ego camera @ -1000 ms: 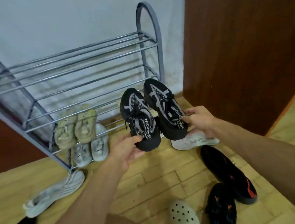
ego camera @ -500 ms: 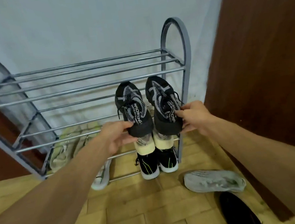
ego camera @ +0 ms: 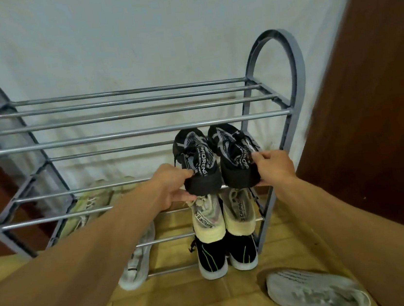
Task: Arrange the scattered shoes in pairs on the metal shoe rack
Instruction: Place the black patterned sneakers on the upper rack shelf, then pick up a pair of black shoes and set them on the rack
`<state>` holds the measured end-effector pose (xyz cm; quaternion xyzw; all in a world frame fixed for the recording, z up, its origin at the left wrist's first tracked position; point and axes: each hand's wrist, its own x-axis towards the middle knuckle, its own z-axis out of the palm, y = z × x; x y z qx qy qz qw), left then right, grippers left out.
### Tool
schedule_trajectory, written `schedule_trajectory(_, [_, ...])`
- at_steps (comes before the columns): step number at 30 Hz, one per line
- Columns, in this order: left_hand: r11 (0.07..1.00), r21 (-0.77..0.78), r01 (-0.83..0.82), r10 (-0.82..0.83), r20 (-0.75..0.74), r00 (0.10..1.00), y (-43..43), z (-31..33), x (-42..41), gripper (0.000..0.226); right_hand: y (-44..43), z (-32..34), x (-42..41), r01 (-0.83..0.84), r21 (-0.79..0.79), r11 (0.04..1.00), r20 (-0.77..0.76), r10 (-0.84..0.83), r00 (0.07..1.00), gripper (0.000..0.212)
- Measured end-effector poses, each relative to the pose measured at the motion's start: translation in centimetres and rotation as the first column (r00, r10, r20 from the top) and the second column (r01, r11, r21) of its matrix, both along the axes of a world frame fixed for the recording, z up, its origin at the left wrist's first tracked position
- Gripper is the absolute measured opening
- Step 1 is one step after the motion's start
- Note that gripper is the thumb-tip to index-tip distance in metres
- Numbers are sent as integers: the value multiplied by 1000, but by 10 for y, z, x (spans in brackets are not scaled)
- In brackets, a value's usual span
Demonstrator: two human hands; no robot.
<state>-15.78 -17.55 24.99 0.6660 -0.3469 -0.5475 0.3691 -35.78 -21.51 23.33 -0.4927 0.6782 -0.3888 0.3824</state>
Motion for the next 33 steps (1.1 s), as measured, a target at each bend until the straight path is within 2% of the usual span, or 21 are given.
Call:
schedule_trajectory(3, [1000,22,-9,7,59,998,7,0,-6,27,6,0,1,-21,34,999,-2,21,1000,25])
schedule_trajectory(6, [999,-11,-51,51,81,995,22,1,-14,22,21,2,-3,-86,34,996,-76,88,993,19])
schedule_trajectory(8, [982,-97,-162,172,114,978,30,-4,-20,20,37,7,-11,-140,17,990,-208,141,968,27])
schedule_trajectory(10, [935,-221,-279,327,222,919,43,-11,-24,26,59,13,-25,-215,43,976,-335,217,917,31])
schedule_trajectory(12, [907,-294,-300,383,284,879,65,-15,-34,26,85,17,-42,-277,112,954,-384,298,874,32])
schedule_trajectory(13, [912,-300,-281,365,277,889,78,-15,-42,24,99,18,-51,-295,147,944,-408,329,852,32])
schedule_trajectory(15, [944,-282,-170,238,227,945,108,-11,-67,25,125,16,-72,-324,211,922,-455,386,803,33])
schedule_trajectory(17, [981,-183,63,-15,250,968,134,-5,-94,26,153,9,-91,-339,290,895,-472,442,763,34])
schedule_trajectory(19, [938,-81,337,-296,319,900,161,-6,-117,18,180,-5,-108,-344,371,863,-477,495,726,35])
schedule_trajectory(22, [812,18,583,-538,408,737,201,-13,-148,5,228,-28,-133,-293,485,824,-414,511,753,34])
schedule_trajectory(24, [768,56,638,-606,386,696,230,-26,-163,5,264,-48,-144,-231,529,817,-373,468,801,35])
schedule_trajectory(28, [794,74,603,-586,359,727,281,-70,-165,10,331,-109,-167,-120,574,810,-280,332,901,36])
schedule_trajectory(31, [718,183,671,-681,382,625,303,-90,-160,22,386,-167,-175,-62,688,723,-183,256,949,40])
schedule_trajectory(33, [676,205,708,-720,392,573,306,-94,-156,27,423,-200,-172,17,745,667,-115,104,988,43])
